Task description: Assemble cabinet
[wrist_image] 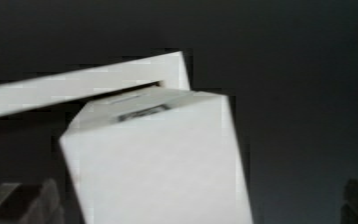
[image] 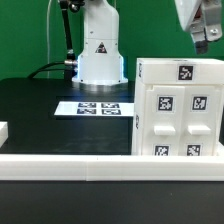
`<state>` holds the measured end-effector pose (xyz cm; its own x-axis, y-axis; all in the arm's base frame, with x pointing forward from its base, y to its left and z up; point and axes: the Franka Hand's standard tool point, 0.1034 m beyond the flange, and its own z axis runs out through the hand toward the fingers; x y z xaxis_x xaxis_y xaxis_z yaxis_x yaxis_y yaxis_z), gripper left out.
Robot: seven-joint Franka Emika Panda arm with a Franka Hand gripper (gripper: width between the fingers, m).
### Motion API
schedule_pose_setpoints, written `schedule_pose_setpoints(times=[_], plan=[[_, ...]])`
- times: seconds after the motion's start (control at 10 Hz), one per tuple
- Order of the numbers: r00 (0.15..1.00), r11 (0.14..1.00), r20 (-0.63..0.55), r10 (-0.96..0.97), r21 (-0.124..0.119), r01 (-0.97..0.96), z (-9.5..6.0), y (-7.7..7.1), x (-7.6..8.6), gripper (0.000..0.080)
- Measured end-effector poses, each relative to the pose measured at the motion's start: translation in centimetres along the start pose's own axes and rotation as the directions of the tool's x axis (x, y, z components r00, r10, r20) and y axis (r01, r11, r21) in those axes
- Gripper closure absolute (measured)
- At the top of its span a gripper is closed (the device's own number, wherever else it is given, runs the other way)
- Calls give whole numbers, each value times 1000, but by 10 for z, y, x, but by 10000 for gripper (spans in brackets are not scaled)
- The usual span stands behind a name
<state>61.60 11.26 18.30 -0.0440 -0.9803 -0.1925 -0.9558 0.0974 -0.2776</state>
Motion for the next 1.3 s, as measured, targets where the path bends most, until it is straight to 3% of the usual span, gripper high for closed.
schedule_pose_setpoints(times=[0.2, 0.4, 0.8, 0.9, 1.0, 1.2, 1.3], plan=[[967, 967, 15, -254, -22, 254, -3, -5, 3, 2], [858, 857, 49, -512, -40, 513, -6, -8, 5, 2], [654, 654, 57, -754, -31, 756, -6, -8, 7, 2], [536, 533, 60, -842, -56, 844, -6, -7, 5, 2], [389, 385, 60, -919, -62, 921, -8, -8, 7, 2], [107, 102, 111, -988, -51, 993, -9, -9, 10, 2], [7, 2, 139, -990, -36, 999, -10, -9, 9, 2]])
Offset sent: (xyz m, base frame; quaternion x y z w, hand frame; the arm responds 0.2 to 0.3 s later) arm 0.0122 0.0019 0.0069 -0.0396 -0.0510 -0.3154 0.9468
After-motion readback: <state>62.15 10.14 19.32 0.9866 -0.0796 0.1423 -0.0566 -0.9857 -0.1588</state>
